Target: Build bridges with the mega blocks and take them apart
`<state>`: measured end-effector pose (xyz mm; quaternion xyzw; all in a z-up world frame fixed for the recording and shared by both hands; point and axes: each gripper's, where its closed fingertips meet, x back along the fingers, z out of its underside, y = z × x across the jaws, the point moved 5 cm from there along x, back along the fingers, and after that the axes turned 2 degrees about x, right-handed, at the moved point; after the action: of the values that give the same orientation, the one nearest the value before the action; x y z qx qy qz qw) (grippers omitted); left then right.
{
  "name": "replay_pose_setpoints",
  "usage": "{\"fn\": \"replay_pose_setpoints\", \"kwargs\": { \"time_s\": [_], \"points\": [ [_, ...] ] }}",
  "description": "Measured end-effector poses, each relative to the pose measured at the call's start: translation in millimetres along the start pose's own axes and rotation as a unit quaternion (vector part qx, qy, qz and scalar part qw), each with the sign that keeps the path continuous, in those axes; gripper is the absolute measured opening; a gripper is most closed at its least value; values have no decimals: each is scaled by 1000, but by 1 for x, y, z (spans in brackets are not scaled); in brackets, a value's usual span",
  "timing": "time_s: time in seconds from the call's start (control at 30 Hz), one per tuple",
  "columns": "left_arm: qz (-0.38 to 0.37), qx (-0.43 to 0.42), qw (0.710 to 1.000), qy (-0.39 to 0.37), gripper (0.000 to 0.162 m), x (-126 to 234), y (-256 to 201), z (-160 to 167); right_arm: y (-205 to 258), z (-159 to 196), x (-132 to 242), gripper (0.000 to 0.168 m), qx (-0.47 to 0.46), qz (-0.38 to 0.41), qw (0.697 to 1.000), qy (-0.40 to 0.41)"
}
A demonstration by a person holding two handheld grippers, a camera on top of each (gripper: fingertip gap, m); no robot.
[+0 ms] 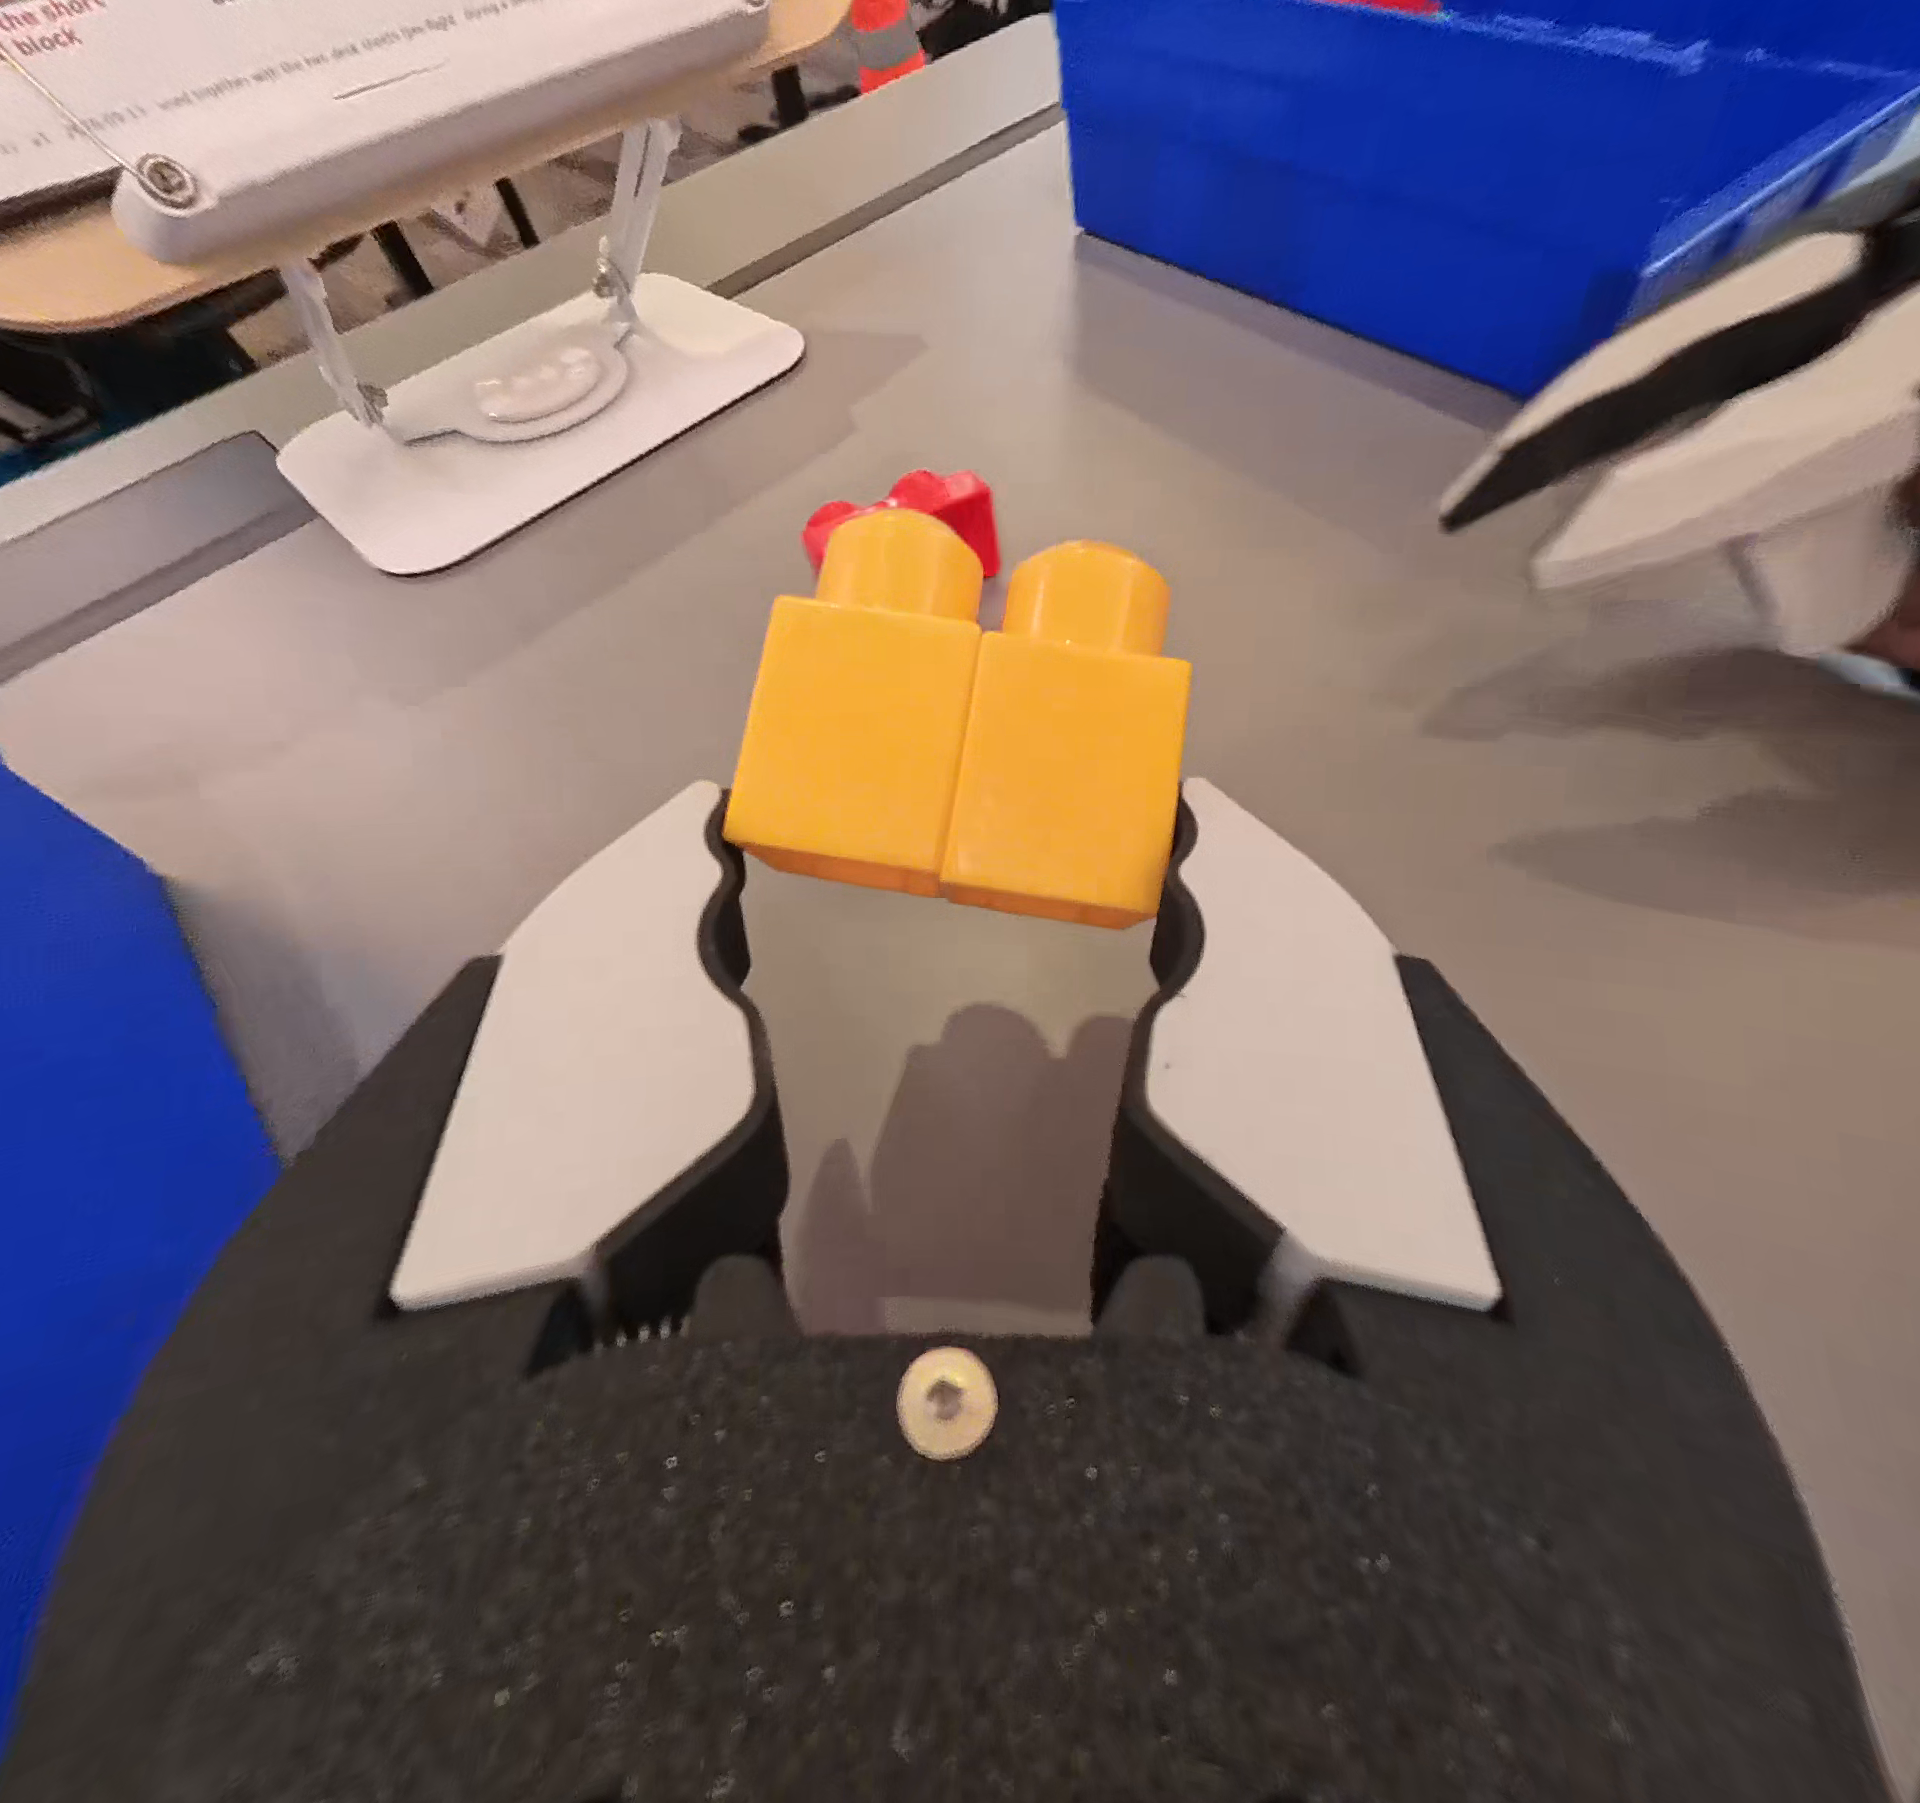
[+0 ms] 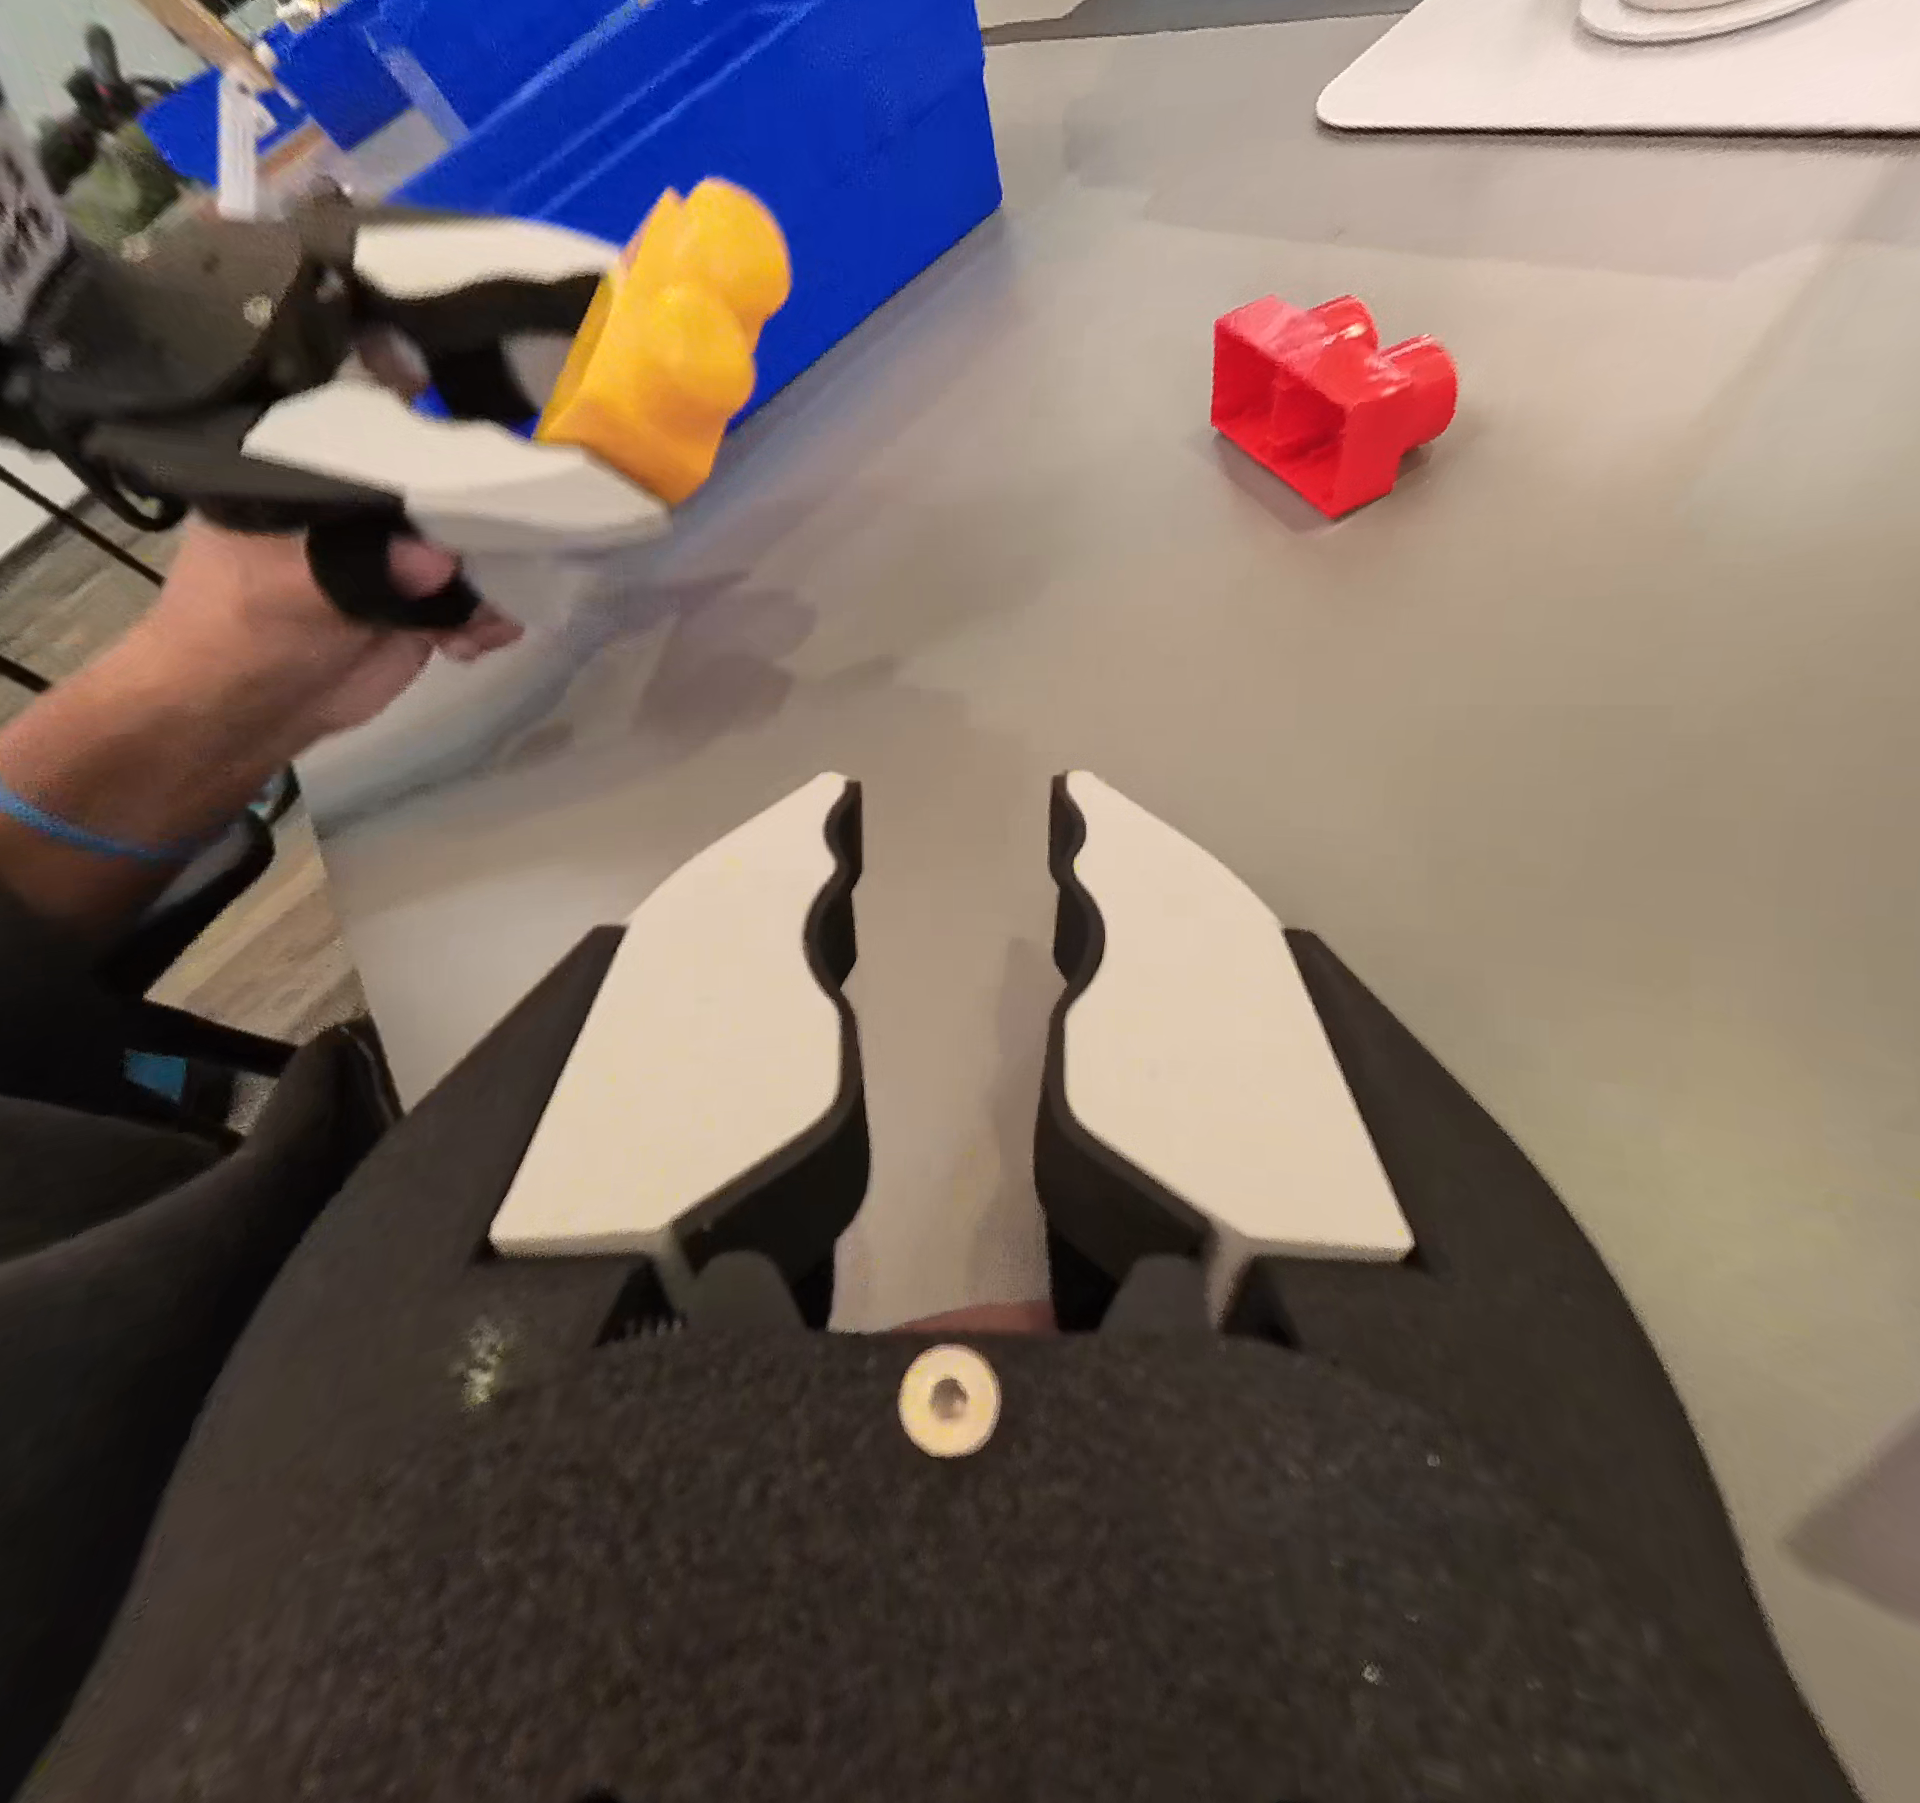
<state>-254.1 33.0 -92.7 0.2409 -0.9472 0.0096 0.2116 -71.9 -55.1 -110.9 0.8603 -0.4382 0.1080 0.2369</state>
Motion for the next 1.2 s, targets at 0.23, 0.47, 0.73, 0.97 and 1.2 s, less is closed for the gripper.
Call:
{"fn": "replay_pose_setpoints", "kwargs": {
  "time_s": [0.23,0.47,0.73,0.97,1.2],
  "points": [
    [12,-19,1000,-3,76,13,-26,4,-20,-85,0,48,74,-3,994,82],
    [24,2,1000,5,76,11,-33,17,-87,-143,-78,47,78,-79,948,298],
    [28,-10,999,15,76,7,-37,18,-122,-105,-143,46,141,-126,875,446],
    [38,-7,999,25,76,2,-36,21,-127,-105,-151,42,34,-207,887,411],
    [50,3,998,33,76,-2,-35,25,-121,-86,-161,45,26,-248,857,452]
  ]
}}
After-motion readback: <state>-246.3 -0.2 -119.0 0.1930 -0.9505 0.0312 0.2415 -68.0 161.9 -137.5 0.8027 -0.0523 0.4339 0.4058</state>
